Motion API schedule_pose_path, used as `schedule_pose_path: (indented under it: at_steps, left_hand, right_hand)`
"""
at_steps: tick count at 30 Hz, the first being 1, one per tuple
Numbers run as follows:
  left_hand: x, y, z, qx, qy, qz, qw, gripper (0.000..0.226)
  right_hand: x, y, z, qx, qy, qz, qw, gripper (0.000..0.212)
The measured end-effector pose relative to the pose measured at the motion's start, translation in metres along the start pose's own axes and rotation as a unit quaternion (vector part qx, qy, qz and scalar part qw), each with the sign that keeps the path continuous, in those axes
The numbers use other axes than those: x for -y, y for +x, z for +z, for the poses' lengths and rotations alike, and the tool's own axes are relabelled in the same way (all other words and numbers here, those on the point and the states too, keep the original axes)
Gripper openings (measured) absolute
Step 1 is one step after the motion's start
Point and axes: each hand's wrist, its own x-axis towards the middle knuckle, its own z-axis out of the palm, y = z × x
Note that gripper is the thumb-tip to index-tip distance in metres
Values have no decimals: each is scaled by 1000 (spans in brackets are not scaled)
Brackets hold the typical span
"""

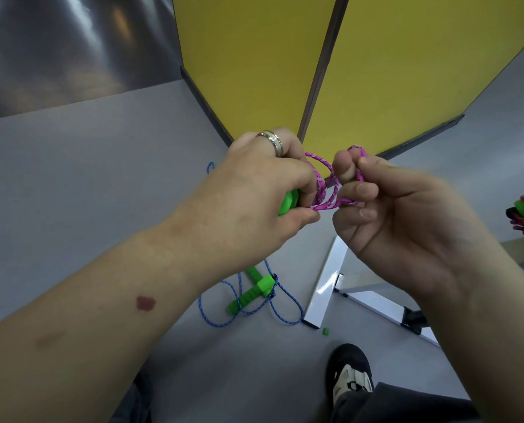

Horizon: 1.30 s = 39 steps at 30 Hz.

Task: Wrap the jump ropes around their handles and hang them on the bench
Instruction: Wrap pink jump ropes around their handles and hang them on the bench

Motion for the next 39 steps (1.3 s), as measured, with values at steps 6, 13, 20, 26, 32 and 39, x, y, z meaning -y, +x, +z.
schedule_pose_path:
  at_steps: [6, 13, 20, 26, 32, 39]
  left_hand:
    - [-1, 2, -8, 16, -99, -97, 990, 25]
    - [-6, 4, -18, 6, -139, -149, 979, 45]
    - [-1, 9, -18, 9, -251, -177, 951, 44]
    - [-1, 8, -16, 33, -322, -155, 933, 30]
    - [-8, 6, -7, 54, -376, -164, 910, 39]
    - [-8, 7, -6, 13, -335, -208, 919, 56]
  right_hand:
    - [-1, -4, -1, 81, -98, -25, 992, 19]
    - [-6, -3, -5, 84, -202, -125, 968, 24]
    - [-11, -1, -2, 98, -221, -172, 955, 51]
    - [-12, -11, 7, 48, -351, -255, 900, 43]
    - [-12, -12, 6, 46, -344, -294, 891, 41]
    - [-14, -12, 1, 46, -373, -285, 882, 50]
